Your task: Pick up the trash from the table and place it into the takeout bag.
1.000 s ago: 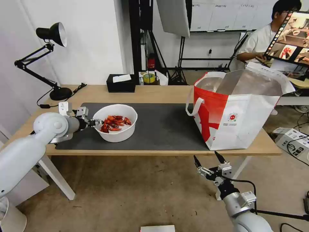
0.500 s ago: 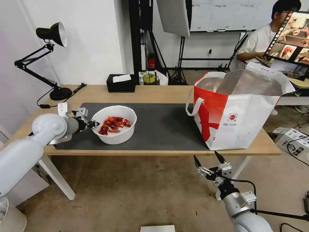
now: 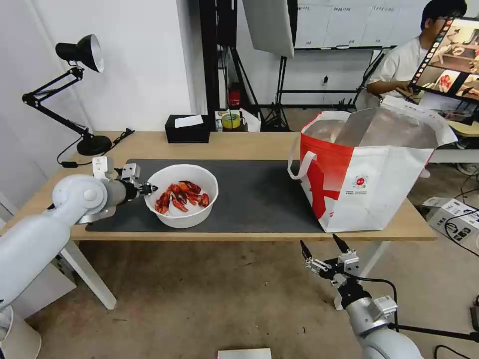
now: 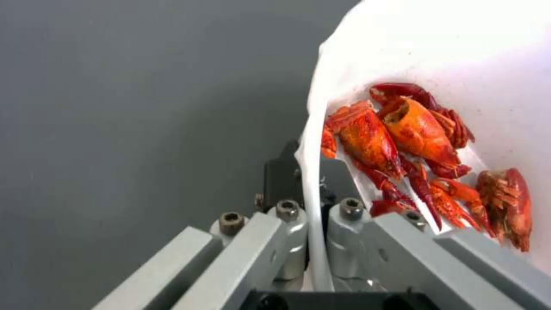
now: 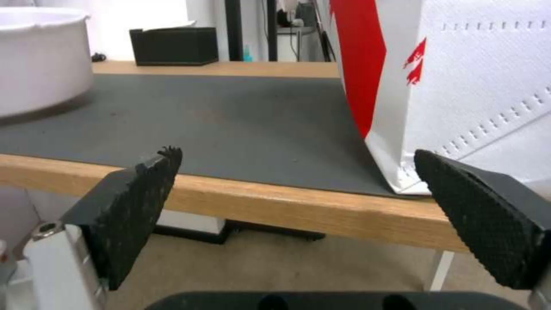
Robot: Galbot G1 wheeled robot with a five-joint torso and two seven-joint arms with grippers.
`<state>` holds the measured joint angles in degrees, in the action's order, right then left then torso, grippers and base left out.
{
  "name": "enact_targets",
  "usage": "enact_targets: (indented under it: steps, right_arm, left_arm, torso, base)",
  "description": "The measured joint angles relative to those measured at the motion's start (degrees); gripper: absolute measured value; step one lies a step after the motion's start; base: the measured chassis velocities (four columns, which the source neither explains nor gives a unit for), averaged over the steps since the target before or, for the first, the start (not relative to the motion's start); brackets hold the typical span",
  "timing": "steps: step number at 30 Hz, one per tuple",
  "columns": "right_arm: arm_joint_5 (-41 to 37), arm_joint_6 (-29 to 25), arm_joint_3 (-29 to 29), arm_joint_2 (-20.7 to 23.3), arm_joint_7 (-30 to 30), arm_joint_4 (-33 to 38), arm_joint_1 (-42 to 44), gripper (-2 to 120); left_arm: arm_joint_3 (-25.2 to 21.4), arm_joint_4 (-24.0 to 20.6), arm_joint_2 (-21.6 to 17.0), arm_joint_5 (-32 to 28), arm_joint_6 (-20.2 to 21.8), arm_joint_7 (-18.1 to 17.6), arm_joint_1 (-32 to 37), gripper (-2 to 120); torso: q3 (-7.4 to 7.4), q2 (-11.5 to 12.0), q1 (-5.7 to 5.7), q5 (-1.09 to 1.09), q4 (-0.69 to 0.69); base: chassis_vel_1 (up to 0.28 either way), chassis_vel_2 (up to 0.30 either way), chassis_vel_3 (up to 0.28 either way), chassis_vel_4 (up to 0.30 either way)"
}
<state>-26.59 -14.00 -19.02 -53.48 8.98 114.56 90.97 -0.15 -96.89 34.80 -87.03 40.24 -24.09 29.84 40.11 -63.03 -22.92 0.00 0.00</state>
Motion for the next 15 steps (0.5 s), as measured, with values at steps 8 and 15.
enact_targets:
  steps: [8, 15]
  right_arm:
    - [0.0, 0.0, 0.0, 0.0, 0.0, 0.0, 0.0, 100]
    - [0.0, 0.0, 0.0, 0.0, 0.0, 0.0, 0.0, 100]
  left_arm:
    - [0.6, -0.9, 1.6, -1.2, -0.5, -0.4, -2.8, 0]
    - [4.3, -1.7, 5.2, -4.6, -0.8, -2.5, -10.8, 0]
  torso:
    - [0.00, 0.0, 0.00, 0.00, 0.00]
    - [0.00, 0.0, 0.00, 0.00, -0.01]
  base:
    - [0.000, 0.000, 0.000, 0.000]
    - [0.000, 0.000, 0.000, 0.000]
